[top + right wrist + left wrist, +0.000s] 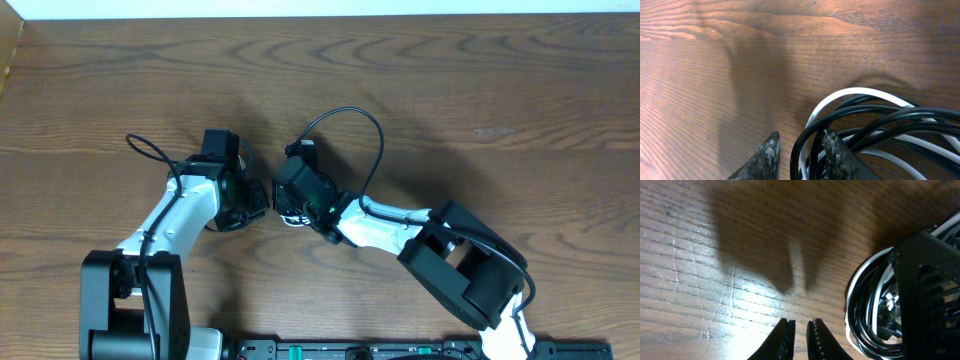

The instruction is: Untangle cables

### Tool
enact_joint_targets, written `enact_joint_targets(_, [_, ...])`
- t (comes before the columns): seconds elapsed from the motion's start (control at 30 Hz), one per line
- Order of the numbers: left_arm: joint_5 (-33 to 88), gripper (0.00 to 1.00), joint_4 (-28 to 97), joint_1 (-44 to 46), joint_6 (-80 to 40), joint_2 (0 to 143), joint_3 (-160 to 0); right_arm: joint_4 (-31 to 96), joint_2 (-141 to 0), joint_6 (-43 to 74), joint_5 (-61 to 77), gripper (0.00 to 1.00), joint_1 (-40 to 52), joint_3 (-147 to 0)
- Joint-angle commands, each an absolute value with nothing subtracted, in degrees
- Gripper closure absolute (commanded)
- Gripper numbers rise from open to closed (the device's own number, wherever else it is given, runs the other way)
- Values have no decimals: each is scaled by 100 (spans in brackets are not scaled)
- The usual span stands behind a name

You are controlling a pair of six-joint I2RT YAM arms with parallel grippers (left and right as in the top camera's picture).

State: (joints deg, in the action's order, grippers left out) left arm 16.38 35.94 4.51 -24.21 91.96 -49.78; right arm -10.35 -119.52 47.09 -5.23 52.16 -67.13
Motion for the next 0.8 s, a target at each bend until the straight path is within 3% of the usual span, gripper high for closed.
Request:
enact_joint_targets(0.0, [1601,84,3614,419,-2458,9227,-4969,-1031,-12090,4781,-633,76,5251,-6735])
enact_joint_targets(0.77, [1601,84,3612,419,-2458,9227,-4971,-1317,-12293,4775,-910,83,5251,-6735])
